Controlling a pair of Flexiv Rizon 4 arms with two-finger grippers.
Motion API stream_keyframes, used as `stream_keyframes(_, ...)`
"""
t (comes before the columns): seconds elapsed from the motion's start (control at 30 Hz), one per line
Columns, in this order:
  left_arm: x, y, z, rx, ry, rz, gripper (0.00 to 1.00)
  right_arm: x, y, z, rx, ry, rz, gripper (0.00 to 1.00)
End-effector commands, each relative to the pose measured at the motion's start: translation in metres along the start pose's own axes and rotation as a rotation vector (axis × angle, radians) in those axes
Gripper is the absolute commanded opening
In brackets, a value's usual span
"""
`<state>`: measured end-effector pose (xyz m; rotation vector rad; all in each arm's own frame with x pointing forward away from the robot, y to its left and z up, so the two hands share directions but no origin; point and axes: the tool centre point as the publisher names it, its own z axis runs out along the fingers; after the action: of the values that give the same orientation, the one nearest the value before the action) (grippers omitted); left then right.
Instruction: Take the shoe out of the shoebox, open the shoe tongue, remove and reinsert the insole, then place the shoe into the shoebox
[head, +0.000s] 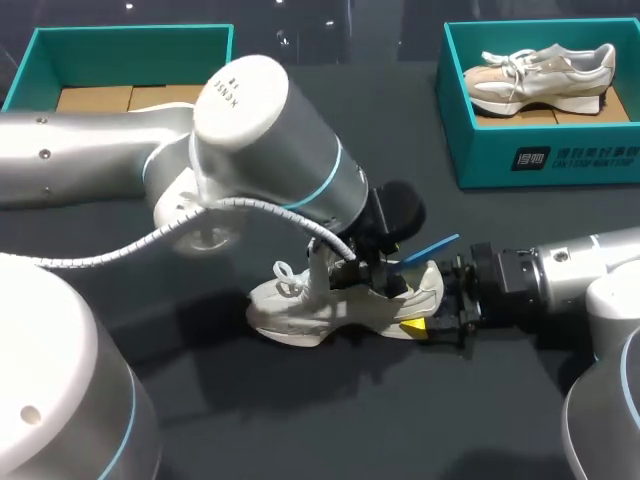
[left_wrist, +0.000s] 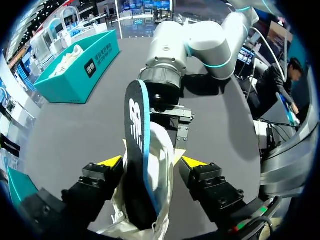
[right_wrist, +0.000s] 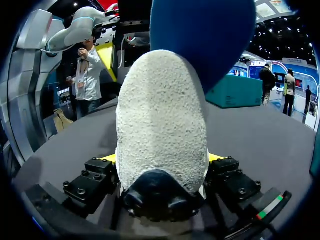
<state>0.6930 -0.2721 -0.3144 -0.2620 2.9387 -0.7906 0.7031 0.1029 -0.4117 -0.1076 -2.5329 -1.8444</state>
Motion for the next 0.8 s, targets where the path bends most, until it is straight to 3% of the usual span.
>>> stream_keyframes(0.03,-0.001,0.003,0.005,0.040,-0.058,-0.015,0.67,0.001,-0.001,0.002,0.003,-0.002,0.001,0.00)
stream_keyframes(0.2,-0.011,0.001,0.011,0.076,-0.099,-0.043,0.62,0.001,-0.001,0.002,0.003,-0.002,0.001,0.00)
stream_keyframes(0.53,-0.010,-0.001,0.021,0.154,-0.169,-0.053,0.66,0.001,-0.001,0.002,0.003,-0.002,0.001,0.00)
stream_keyframes(0.8,-0.013,-0.003,0.032,0.174,-0.184,-0.056,0.49,0.001,-0.001,0.002,0.003,-0.002,0.001,0.00)
